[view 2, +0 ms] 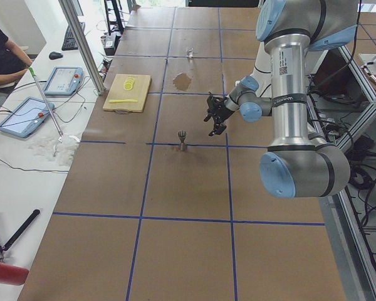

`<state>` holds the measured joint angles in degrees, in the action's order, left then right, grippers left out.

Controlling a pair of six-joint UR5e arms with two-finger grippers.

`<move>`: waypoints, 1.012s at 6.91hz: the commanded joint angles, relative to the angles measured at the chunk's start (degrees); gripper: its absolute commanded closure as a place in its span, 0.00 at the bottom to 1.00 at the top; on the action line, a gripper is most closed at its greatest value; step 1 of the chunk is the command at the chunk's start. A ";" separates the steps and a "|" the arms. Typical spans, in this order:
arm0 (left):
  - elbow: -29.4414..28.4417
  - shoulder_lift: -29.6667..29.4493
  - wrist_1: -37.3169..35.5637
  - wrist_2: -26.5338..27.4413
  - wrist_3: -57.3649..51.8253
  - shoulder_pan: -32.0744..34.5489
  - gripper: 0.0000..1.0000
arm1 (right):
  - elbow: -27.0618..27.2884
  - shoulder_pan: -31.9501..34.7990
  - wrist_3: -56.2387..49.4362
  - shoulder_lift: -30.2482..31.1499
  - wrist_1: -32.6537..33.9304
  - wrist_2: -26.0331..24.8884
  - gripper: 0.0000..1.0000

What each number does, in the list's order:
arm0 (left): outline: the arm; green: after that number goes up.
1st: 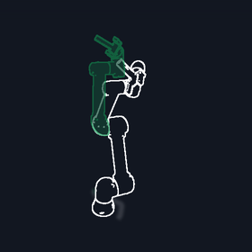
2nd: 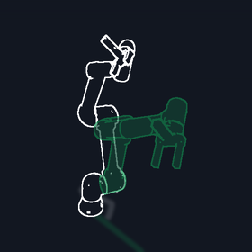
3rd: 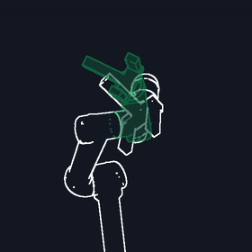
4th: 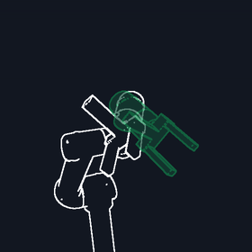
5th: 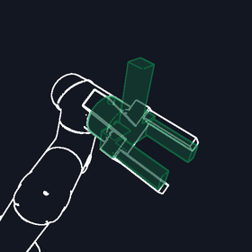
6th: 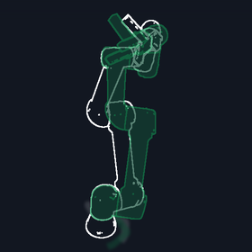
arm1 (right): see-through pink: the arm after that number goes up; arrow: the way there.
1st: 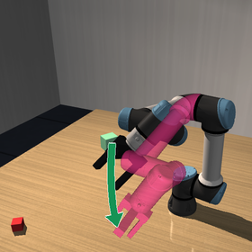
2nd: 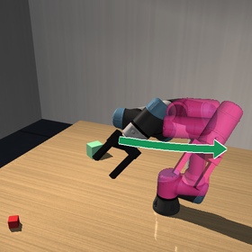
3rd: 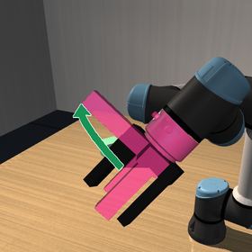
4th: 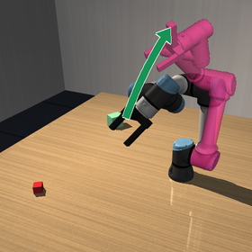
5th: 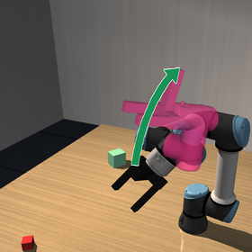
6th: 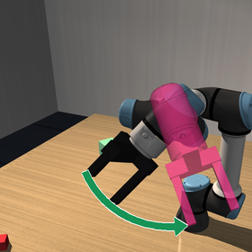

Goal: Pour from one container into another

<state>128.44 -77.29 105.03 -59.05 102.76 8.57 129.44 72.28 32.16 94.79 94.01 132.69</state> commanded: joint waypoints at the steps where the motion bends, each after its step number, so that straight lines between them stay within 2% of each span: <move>1: -5.73 -1.02 -0.26 9.44 7.60 -1.45 0.00 | 2.65 -4.15 8.41 -0.74 -0.23 -1.91 0.00; 3: -10.73 -5.04 -0.44 15.08 7.63 -1.37 0.00 | 3.10 -6.70 13.06 -0.74 -2.93 -2.52 0.00; 4: -13.11 -7.15 -1.13 16.93 7.54 -1.37 0.00 | 3.10 -9.33 18.32 -0.74 -5.30 -5.31 0.00; 7: -16.19 -8.58 -3.16 19.57 6.93 -1.37 0.04 | 3.10 -11.28 19.43 -0.66 -6.29 -5.86 0.00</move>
<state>114.00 -85.55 102.23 -41.10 109.95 7.21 132.53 61.68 51.15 94.09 87.96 127.05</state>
